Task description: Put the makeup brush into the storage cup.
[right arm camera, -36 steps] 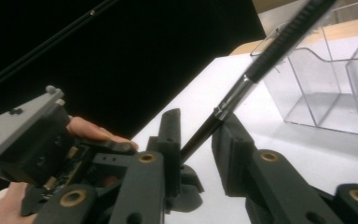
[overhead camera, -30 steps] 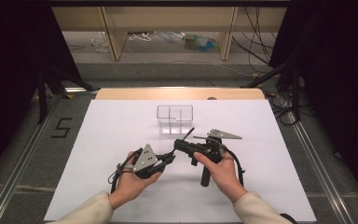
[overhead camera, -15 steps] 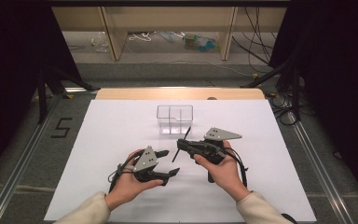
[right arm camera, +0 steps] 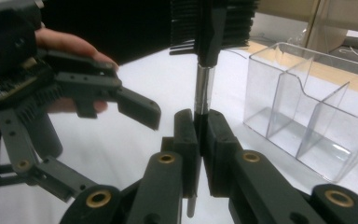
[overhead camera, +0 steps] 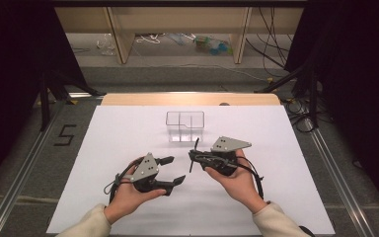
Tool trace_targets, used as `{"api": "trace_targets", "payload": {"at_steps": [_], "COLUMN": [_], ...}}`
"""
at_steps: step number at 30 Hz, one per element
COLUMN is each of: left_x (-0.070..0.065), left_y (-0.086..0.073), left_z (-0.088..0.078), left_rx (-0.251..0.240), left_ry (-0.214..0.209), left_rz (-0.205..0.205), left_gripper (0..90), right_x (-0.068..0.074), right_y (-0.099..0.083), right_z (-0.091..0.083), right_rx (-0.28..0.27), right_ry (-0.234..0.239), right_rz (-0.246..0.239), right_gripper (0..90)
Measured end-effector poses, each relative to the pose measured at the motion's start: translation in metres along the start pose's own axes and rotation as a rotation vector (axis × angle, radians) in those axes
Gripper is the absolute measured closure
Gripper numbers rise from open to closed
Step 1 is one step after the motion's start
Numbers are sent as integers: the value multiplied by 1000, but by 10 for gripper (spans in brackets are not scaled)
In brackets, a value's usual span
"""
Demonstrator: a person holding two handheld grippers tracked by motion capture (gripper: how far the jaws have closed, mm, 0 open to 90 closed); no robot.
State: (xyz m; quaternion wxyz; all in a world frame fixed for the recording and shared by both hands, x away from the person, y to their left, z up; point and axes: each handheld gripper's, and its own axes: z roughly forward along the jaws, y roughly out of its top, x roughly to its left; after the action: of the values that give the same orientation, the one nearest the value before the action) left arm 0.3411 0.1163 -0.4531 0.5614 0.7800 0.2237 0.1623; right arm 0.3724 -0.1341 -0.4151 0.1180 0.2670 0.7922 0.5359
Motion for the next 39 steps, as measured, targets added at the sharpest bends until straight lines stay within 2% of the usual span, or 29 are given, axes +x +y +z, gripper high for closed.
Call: {"api": "trace_targets", "payload": {"at_steps": [8, 13, 14, 17, 19, 20, 21, 23, 24, 26, 27, 28, 29, 30, 31, 34, 38, 39], "left_x": [-1, -4, -5, -6, -8, -9, -9, -10, -10, -12, -12, -11, -11, -12, -11, -10, -9, -10], "left_y": [1, 1, 0, 1, 2, 2, 2, 2, 3, 3, 4, 4, 4, 3, 3, 2, 2, 1], "left_z": [1, 3, 3, 5, 6, 7, 8, 10, 11, 14, 15, 17, 19, 20, 21, 25, 28, 30], "left_rx": [2, 3, 2, 2, 4, 3, 3, 4, 4, -1, -1, 1, -4, -2, -7, -18, -14, -20], "left_ry": [-13, -32, -35, -41, -41, -40, -47, -47, -52, -58, -56, -57, -57, -51, -52, -44, -47, -44], "left_rz": [21, 18, 5, 26, 29, 18, 28, 15, 25, -1, 11, 17, 15, -13, -4, -22, -5, -20], "left_gripper": [310, 349, 350, 361, 372, 376, 379, 401, 409, 423, 431, 437, 439, 441, 444, 465, 488, 492], "right_x": [0, 2, 2, 3, 4, 4, 4, 5, 5, 5, 6, 6, 6, 7, 7, 7, 9, 10], "right_y": [1, 3, 4, 3, 4, 4, 4, 5, 6, 6, 6, 7, 7, 7, 7, 8, 8, 8], "right_z": [-2, -1, -2, -1, -1, -2, -2, -2, -3, -3, -2, -3, -3, -3, -2, -3, -1, -1], "right_rx": [40, 66, 74, 76, 75, 79, 78, 70, 68, 57, 61, 69, 63, 62, 59, 57, 55, 57], "right_ry": [-19, -9, -12, -6, -4, -8, -7, -6, -8, -8, 10, 8, 3, 2, 2, -1, 2, 1], "right_rz": [-33, -44, -47, -48, -43, -43, -42, -36, -35, -42, -31, -33, -33, -34, -32, -31, -24, -27], "right_gripper": [854, 853, 853, 853, 853, 853, 854, 854, 853, 853, 853, 853, 853, 853, 853, 853, 853, 853]}}
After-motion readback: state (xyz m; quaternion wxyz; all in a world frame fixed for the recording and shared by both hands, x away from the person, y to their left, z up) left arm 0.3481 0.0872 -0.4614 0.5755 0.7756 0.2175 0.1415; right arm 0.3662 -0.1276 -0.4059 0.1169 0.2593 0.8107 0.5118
